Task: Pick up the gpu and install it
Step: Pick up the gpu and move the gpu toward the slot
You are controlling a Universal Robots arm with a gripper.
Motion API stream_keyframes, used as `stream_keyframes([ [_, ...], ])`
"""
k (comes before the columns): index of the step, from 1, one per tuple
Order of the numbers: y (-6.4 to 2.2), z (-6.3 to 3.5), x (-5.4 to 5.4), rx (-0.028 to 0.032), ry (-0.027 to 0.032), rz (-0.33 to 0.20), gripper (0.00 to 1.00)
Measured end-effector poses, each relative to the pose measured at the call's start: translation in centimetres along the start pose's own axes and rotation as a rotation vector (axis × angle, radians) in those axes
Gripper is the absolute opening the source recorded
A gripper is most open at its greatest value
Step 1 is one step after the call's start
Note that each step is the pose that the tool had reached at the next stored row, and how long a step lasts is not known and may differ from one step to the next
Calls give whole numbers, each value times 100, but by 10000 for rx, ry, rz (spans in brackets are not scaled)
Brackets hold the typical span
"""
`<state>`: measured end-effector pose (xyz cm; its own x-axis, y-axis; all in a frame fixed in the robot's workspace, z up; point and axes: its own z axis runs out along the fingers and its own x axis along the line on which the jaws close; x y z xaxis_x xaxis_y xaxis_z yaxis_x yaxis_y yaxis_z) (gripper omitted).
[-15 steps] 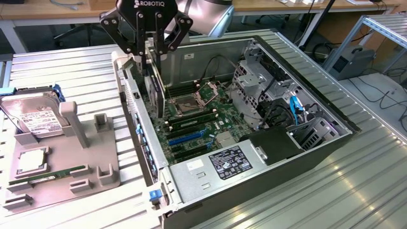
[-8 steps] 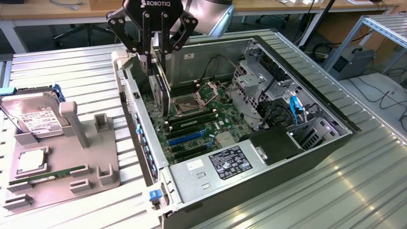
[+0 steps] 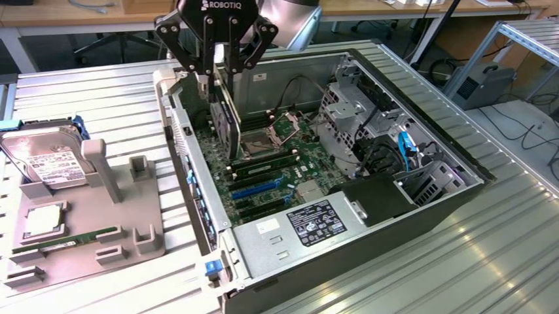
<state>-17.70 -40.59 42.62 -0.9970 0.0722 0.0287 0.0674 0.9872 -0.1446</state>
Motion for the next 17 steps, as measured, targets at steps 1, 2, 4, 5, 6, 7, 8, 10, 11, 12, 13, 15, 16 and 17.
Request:
stream_keyframes([
  [1, 1, 1, -12, 0, 4, 0, 27],
  [2, 2, 1, -23, 0, 7, -1, 27],
  [4, 4, 2, -46, 1, 16, -2, 27],
  [5, 5, 3, -60, 2, 21, -3, 27],
  [6, 6, 4, -78, 2, 28, -5, 27],
  [7, 7, 6, -92, 2, 33, -5, 27],
  [8, 9, 6, -110, 3, 40, -7, 27],
  [10, 11, 9, -135, 3, 48, -8, 27],
  [11, 13, 13, -154, 4, 55, -8, 27],
  [12, 15, 19, -168, 5, 62, -9, 27],
  [13, 18, 29, -186, 7, 73, -10, 27],
  [15, 24, 59, -214, 5, 91, -13, 27],
  [16, 27, 75, -230, 7, 101, -15, 27],
  [17, 30, 82, -245, 9, 110, -16, 27],
])
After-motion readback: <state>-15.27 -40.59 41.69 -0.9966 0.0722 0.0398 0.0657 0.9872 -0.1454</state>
